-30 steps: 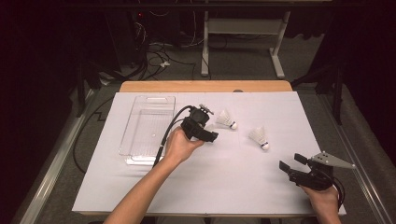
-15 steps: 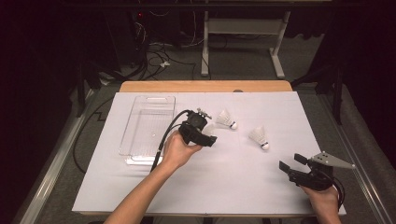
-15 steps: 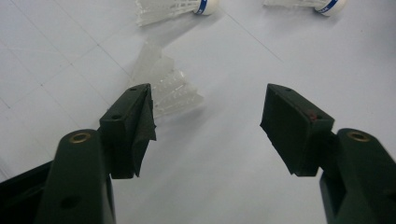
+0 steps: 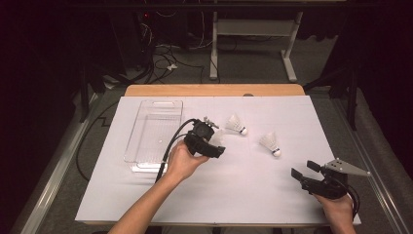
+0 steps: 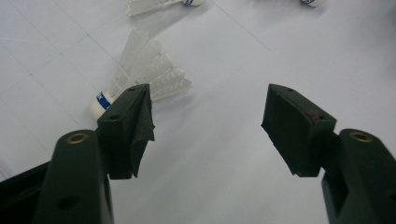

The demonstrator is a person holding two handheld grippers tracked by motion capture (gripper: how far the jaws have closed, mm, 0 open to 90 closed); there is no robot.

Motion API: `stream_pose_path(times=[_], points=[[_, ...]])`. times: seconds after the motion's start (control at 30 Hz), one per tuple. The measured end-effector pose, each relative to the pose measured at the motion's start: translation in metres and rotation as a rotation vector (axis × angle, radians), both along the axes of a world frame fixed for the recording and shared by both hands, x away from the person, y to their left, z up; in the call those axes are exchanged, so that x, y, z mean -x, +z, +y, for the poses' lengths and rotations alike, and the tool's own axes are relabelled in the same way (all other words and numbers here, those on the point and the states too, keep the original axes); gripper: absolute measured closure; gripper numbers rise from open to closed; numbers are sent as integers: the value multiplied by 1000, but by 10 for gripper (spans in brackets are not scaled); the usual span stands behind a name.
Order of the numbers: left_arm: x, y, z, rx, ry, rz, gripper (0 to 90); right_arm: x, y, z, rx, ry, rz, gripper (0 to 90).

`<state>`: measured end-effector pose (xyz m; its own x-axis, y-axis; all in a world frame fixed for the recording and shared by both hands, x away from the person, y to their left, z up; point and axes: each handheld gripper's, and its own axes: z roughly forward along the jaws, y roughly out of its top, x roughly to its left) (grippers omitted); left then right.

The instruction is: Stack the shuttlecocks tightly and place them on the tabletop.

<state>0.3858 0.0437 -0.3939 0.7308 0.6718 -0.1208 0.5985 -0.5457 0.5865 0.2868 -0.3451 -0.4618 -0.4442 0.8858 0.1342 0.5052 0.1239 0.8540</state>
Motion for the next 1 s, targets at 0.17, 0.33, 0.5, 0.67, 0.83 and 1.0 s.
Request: stream_pose_path(times=[0.17, 0.33, 0.5, 0.67, 0.83, 1.0], points=[[3, -1, 3, 5, 6, -1, 335, 0, 0, 1, 2, 1, -2, 249], [7, 0, 7, 13, 5, 2, 335, 0, 0, 0, 2, 2, -1, 249], [10, -2, 9, 21, 1, 2, 328, 0, 0, 0, 1, 3, -1, 249], [14, -3, 11, 22, -2, 1, 326, 1, 0, 1, 3, 3, -1, 250], [18, -2, 12, 25, -11, -2, 323, 1, 0, 0, 1, 3, -2, 249], [22, -5, 15, 27, -15, 4, 315, 0, 0, 1, 4, 7, -2, 250]])
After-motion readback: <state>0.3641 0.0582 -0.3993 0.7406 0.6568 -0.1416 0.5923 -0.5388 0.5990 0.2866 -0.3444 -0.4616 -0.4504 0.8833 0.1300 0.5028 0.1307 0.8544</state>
